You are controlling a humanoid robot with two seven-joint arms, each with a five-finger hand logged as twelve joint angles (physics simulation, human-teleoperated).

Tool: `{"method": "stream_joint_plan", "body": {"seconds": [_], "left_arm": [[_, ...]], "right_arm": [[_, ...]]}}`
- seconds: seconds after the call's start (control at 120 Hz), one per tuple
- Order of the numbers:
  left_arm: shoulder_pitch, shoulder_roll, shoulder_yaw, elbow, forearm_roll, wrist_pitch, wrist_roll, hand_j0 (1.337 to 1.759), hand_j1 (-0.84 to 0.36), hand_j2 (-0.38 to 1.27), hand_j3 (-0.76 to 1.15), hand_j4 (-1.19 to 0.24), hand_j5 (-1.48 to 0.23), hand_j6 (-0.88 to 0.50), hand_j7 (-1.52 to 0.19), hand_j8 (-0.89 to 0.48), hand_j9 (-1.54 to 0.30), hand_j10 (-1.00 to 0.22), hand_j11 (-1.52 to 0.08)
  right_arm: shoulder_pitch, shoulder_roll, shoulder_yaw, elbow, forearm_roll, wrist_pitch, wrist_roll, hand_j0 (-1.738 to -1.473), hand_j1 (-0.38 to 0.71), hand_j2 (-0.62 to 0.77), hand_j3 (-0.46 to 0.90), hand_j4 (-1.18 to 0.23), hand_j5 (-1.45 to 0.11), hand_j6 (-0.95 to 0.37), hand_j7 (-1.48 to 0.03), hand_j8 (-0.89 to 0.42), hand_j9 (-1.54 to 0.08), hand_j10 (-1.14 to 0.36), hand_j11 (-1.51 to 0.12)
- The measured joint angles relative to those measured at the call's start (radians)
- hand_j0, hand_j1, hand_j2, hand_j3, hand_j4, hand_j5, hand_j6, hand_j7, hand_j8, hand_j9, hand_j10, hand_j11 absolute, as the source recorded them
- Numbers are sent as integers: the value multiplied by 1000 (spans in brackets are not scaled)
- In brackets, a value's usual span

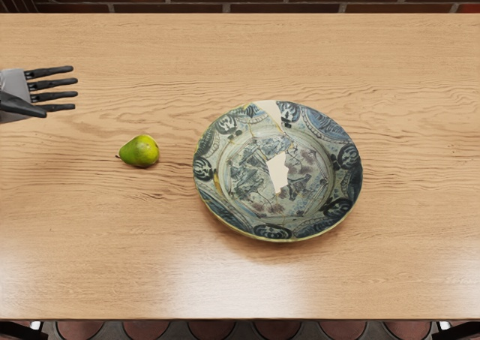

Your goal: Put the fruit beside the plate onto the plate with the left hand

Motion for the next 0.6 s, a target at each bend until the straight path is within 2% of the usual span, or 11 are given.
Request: {"method": "stream_joint_plan", "body": {"seconds": [0.183,0.242,0.342,0.408,0.517,0.6], "left_arm": [[-25,-11,32,0,15,-1,0,1658,338,3,0,-7,-12,-6,-12,-6,-12,-7,-12],[-106,-67,74,-2,85,-1,0,1658,337,4,0,-8,-14,-7,-14,-7,-14,-8,-14],[-164,-92,112,-24,274,-1,0,1658,326,4,0,-18,-25,-18,-25,-18,-25,-18,-25],[-157,-86,124,-104,404,-1,0,1658,318,6,0,-25,-33,-25,-33,-25,-33,-25,-33],[-145,-58,134,-309,596,1,0,1658,310,7,0,-33,-43,-33,-42,-33,-42,-33,-42],[-155,-75,141,-426,735,79,0,1658,308,8,0,-36,-45,-36,-45,-36,-45,-35,-45]], "right_arm": [[0,0,1,0,0,0,-1,-1658,-331,-3,0,-15,-20,-15,-20,-15,-20,-15,-20],[0,0,1,0,-1,0,-1,-1658,-331,-3,0,-15,-20,-15,-20,-15,-20,-15,-20],[0,0,0,0,-1,0,-1,-1658,-331,-3,0,-15,-20,-15,-20,-15,-20,-15,-20],[0,0,1,0,-1,0,-1,-1658,-331,-3,0,-15,-20,-15,-20,-15,-20,-15,-20],[0,0,0,0,-1,0,0,-1658,-331,-3,0,-15,-20,-15,-20,-15,-20,-15,-20],[0,0,0,0,-1,0,0,-1658,-331,-3,0,-15,-20,-15,-20,-15,-20,-15,-20]]}}
